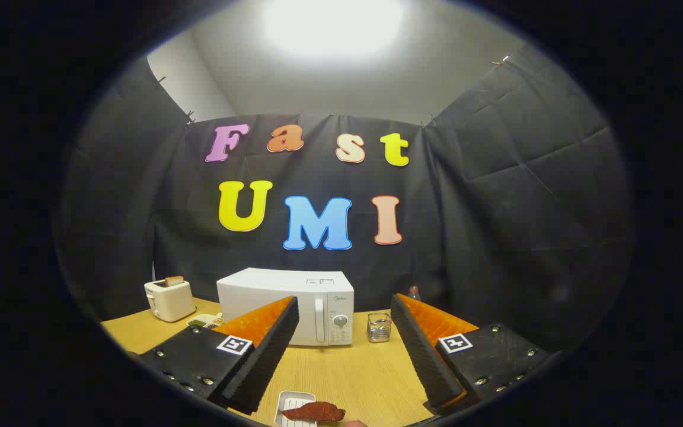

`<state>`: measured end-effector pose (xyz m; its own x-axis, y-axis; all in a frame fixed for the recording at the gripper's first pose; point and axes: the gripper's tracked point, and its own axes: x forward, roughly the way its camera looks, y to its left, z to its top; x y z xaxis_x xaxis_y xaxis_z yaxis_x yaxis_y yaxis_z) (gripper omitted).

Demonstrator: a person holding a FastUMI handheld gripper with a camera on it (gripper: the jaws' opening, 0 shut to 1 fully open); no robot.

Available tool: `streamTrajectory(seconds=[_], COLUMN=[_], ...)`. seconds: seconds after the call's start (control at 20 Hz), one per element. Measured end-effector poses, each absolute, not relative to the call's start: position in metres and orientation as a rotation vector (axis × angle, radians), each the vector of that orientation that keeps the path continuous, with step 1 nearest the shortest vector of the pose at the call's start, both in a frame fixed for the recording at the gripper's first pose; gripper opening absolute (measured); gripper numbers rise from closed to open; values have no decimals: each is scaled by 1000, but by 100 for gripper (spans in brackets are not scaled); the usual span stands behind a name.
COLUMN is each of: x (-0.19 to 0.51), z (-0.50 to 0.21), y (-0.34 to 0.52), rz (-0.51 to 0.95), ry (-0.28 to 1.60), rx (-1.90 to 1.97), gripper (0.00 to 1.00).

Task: Open the microwave, put the food inside, and close the microwave door.

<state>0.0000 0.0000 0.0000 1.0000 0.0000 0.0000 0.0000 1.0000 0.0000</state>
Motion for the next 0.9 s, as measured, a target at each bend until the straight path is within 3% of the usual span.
streamTrajectory(seconds=[0.45,0.9], x=[18,80], z=[4,-3], y=[-17,-28], rz=[-7,-1], ry=[3,14], rx=[-16,6], gripper=[99,99])
